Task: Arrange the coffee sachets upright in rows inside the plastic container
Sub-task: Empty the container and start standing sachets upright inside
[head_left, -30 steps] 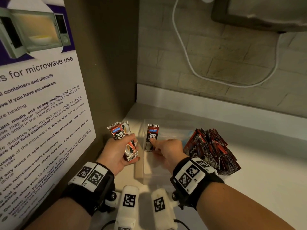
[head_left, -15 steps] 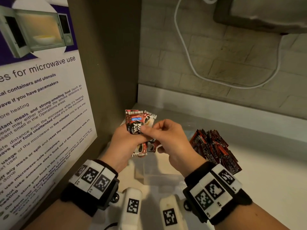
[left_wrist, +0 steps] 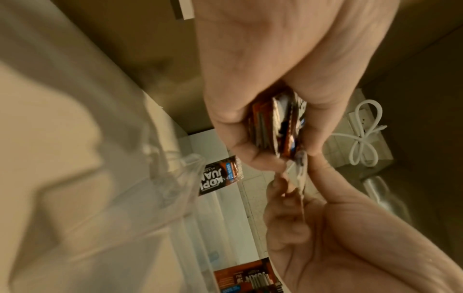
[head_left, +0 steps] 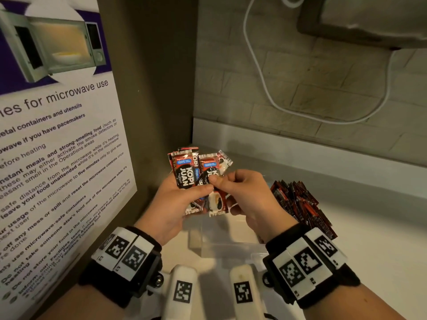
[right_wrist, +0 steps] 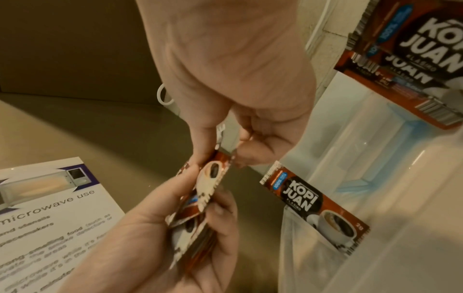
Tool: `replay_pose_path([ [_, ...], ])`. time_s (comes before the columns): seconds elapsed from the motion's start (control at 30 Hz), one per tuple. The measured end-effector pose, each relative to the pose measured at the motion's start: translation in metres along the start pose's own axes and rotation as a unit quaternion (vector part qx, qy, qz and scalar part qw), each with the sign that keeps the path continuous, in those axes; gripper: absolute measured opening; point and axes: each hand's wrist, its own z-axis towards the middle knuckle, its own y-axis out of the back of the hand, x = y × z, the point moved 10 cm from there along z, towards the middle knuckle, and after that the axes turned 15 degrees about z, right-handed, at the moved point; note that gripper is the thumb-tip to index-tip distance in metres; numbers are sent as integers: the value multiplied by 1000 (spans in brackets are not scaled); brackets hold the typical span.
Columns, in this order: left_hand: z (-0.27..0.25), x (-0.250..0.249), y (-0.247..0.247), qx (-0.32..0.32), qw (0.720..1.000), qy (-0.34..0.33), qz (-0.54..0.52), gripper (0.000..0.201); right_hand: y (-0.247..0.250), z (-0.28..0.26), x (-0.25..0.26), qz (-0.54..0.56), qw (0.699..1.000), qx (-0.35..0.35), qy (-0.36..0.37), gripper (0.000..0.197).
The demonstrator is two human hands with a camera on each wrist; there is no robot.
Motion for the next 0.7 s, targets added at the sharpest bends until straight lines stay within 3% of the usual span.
replay_pose_path([
  [0.2,3,14,13,-38,997,56,-30,16,10,3,-1,10,1000,12,-19,14],
  [0.33,7,33,31,-84,986,122,-76,9,32,14,-11,51,997,-45,-21,16],
  [0.43,6,46,26,-57,982,166,-71,6,43,21,-27,11,996,-86,-32,18],
  [0.7,6,73,23,-51,976,203,-60,33,40,33,-66,-9,989,-117,-91,23],
])
